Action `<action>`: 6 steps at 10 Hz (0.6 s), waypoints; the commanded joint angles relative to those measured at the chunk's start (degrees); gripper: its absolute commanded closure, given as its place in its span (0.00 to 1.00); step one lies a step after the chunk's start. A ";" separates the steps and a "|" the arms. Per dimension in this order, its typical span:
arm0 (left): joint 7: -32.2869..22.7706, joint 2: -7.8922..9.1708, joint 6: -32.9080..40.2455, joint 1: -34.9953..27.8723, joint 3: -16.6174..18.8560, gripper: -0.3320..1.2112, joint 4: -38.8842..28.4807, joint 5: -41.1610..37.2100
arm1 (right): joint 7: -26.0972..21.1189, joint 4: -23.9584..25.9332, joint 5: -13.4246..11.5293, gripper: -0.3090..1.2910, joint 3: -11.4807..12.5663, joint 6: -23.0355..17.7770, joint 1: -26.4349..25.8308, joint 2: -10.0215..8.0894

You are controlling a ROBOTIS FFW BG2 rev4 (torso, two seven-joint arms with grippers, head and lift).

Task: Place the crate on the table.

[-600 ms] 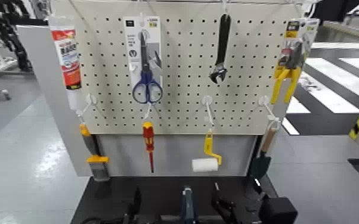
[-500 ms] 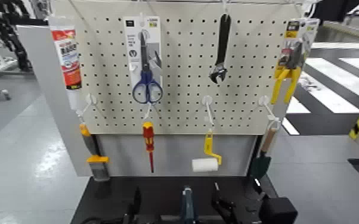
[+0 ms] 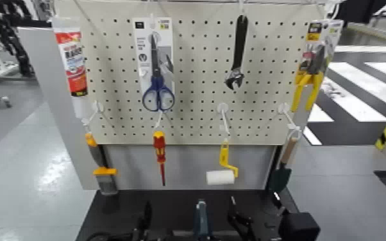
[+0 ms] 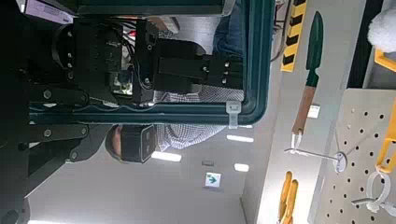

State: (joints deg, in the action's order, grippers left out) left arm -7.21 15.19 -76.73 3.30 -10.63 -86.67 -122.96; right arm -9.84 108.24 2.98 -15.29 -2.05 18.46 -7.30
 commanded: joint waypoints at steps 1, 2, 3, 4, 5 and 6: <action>-2.81 0.72 -0.09 0.40 1.49 0.95 -0.08 0.00 | 0.00 -0.05 0.00 0.28 0.00 -0.15 0.00 -0.09; -3.25 0.98 -0.18 0.84 1.58 0.95 0.01 0.00 | 0.00 -0.13 0.09 0.28 0.00 -0.33 0.00 0.00; -4.04 1.51 -0.62 1.45 1.66 0.95 0.62 0.00 | 0.00 -0.13 0.09 0.28 0.00 -0.42 0.00 0.00; -4.92 2.21 -1.14 2.07 2.28 0.95 0.97 0.00 | 0.00 -0.22 0.18 0.28 0.09 -0.68 0.00 0.00; -6.32 2.74 -1.76 2.77 3.25 0.95 1.24 0.09 | -0.09 -0.22 0.18 0.28 0.26 -0.77 0.26 0.26; -7.38 3.09 -2.29 3.47 4.04 0.95 1.76 0.09 | 0.00 -0.13 0.18 0.28 0.18 -0.77 0.26 0.18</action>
State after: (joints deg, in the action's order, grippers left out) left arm -14.52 18.04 -78.66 6.28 -7.08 -85.19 -122.90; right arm -9.89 108.02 3.17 -15.11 -2.79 18.69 -7.08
